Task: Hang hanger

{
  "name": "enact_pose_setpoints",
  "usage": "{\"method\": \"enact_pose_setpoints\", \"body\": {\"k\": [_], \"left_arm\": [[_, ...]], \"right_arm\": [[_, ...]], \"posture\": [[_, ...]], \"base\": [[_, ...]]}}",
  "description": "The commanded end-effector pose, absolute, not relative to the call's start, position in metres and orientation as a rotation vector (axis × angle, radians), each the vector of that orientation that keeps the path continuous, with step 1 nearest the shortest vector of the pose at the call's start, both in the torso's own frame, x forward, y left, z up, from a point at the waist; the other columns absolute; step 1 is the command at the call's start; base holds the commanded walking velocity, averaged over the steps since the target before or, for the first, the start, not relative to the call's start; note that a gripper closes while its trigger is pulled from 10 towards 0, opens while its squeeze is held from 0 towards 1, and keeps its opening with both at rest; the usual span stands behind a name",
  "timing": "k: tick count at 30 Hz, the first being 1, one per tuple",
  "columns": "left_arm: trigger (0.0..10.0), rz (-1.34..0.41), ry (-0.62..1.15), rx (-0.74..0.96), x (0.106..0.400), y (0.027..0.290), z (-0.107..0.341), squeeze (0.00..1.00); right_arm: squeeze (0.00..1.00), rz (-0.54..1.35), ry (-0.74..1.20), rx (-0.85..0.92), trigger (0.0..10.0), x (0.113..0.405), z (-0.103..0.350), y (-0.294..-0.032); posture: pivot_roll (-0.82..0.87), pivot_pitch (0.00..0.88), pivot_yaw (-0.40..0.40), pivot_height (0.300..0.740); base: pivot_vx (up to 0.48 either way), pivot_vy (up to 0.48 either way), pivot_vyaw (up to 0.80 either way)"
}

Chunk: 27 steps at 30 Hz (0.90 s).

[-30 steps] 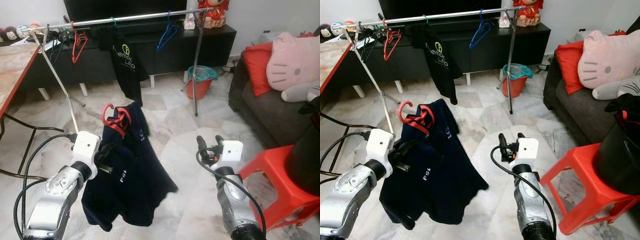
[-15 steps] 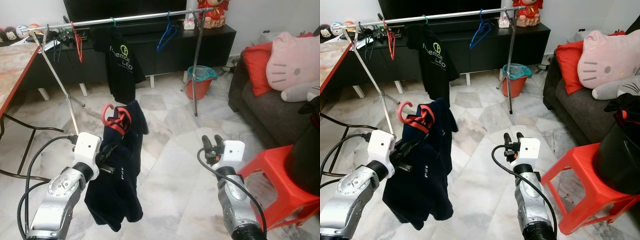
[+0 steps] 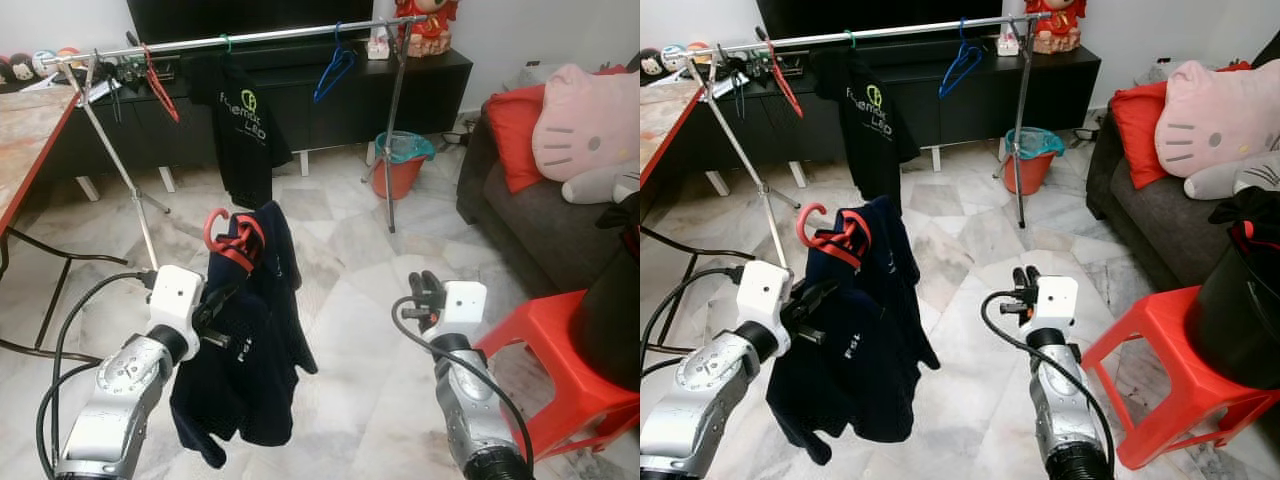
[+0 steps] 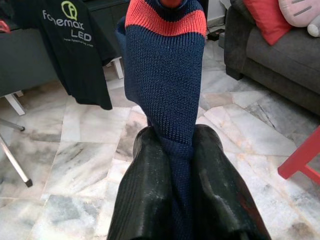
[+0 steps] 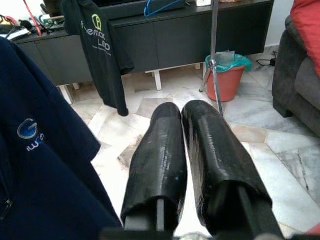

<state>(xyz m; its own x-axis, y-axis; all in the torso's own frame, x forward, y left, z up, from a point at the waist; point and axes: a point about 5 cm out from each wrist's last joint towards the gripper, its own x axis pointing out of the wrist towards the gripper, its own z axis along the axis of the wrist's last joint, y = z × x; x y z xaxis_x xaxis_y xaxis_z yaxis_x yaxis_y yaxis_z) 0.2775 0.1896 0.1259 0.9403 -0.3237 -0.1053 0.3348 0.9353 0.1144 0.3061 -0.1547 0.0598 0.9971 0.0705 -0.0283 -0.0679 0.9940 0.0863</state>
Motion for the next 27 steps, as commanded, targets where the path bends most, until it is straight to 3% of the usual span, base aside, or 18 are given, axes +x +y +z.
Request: {"method": "enact_pose_setpoints", "body": {"k": [1, 2, 3, 10, 11, 13, 14, 27], "left_arm": [[10.0, -0.345, 0.028, 0.157, 0.281, 0.1889, 0.1367, 0.0], [10.0, -0.347, 0.028, 0.157, 0.281, 0.1885, 0.1367, 0.0], [10.0, -0.349, 0.028, 0.157, 0.2811, 0.1881, 0.1367, 0.0], [10.0, -0.353, 0.029, 0.162, 0.2806, 0.1874, 0.1363, 0.0], [10.0, -0.353, 0.03, 0.162, 0.2804, 0.1876, 0.1362, 0.0], [10.0, -0.353, 0.03, 0.163, 0.2802, 0.1876, 0.1361, 0.0], [10.0, -0.353, 0.031, 0.164, 0.2803, 0.1877, 0.1361, 0.0], [10.0, -0.357, 0.031, 0.169, 0.2805, 0.187, 0.1362, 0.0]], "right_arm": [[0.0, 0.07, 0.059, 0.071, 0.0, 0.3082, 0.0573, -0.1522], [0.0, 0.067, 0.069, 0.069, 4.2, 0.3086, 0.0563, -0.1524], [0.0, 0.065, 0.082, 0.067, 10.0, 0.3091, 0.0551, -0.1525], [0.0, 0.07, 0.091, 0.064, 10.0, 0.31, 0.0546, -0.1517], [0.72, 0.074, 0.091, 0.077, 10.0, 0.31, 0.0544, -0.1511], [0.72, 0.073, 0.091, 0.078, 10.0, 0.31, 0.0543, -0.1511], [1.0, 0.072, 0.091, 0.082, 10.0, 0.3101, 0.0541, -0.151], [1.0, 0.063, 0.095, 0.078, 10.0, 0.3105, 0.0535, -0.1505]], "posture": [[0.0, 0.007, 0.008, 0.74], [0.0, 0.009, 0.009, 0.74], [0.0, 0.01, 0.009, 0.74], [0.0, 0.02, 0.009, 0.74], [0.0, 0.02, 0.009, 0.74], [0.0, 0.02, 0.009, 0.74], [0.0, 0.022, 0.01, 0.74], [0.0, 0.027, 0.01, 0.74]], "base": [[0.0, 0.0, 0.0], [0.0, 0.0, 0.0], [0.0, 0.0, 0.0], [0.0, 0.0, 0.0], [0.0, 0.0, 0.0], [0.0, 0.0, 0.0], [0.0, 0.0, 0.0], [0.0, 0.0, 0.0]]}}
